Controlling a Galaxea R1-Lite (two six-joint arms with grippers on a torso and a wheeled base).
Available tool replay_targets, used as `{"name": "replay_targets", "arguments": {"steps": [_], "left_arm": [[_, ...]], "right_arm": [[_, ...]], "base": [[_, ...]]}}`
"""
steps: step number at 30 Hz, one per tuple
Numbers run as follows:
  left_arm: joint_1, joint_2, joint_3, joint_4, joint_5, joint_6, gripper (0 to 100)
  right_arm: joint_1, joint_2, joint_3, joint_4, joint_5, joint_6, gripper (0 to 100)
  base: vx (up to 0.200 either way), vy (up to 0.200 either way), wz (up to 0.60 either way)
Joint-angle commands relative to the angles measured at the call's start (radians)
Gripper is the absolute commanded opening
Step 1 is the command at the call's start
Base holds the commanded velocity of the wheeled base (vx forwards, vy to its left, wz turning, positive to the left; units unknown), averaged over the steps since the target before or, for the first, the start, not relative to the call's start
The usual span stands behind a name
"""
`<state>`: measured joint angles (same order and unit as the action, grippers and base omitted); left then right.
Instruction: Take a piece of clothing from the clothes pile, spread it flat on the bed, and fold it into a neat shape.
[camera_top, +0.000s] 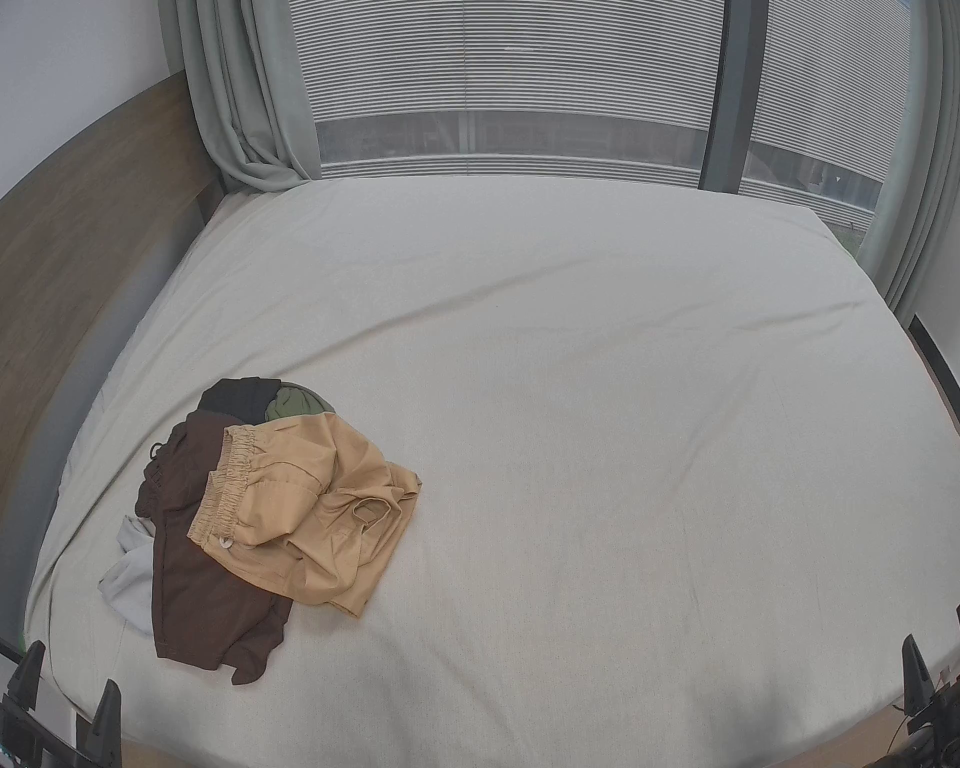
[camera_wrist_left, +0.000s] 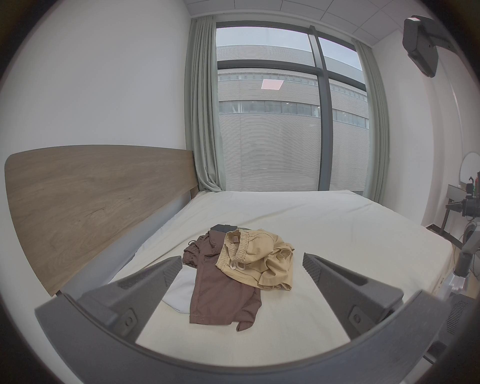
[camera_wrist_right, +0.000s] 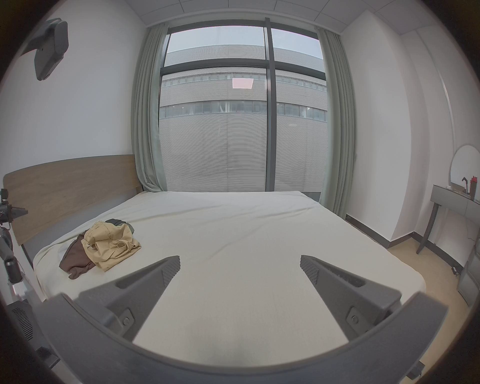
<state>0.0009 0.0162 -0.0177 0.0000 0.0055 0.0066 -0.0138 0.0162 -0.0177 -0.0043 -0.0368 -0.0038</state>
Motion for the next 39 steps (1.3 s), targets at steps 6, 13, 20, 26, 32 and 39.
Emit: {"name": "replay_targets", "arguments": {"steps": [6,13,20,26,32,39], "left_arm": [[0.001,-0.015,0.016,0.002,-0.001,-0.019,100],[0.001,-0.015,0.016,0.0,-0.001,-0.019,100],[0.001,-0.015,0.016,-0.008,-0.006,-0.014,100],[-0.019,0.114,-0.148,-0.083,-0.01,-0.03,100],[-0.144,0.258,-0.125,-0.094,-0.013,-0.083,100],[-0.188,0.495,-0.245,-0.11,-0.036,-0.269,100]], "right_arm": [[0.0,-0.016,0.018,0.0,0.0,0.001,100],[0.0,-0.016,0.018,0.0,0.0,0.001,100],[0.0,-0.016,0.018,0.0,0.0,0.004,100],[0.0,-0.016,0.018,0.0,0.0,0.004,100],[0.0,-0.016,0.018,0.0,-0.005,0.007,100],[0.0,-0.016,0.018,0.0,-0.005,0.007,100]], "base": [[0.0,0.0,0.0],[0.0,0.0,0.0],[0.0,0.0,0.0],[0.0,0.0,0.0],[0.0,0.0,0.0],[0.0,0.0,0.0]]}}
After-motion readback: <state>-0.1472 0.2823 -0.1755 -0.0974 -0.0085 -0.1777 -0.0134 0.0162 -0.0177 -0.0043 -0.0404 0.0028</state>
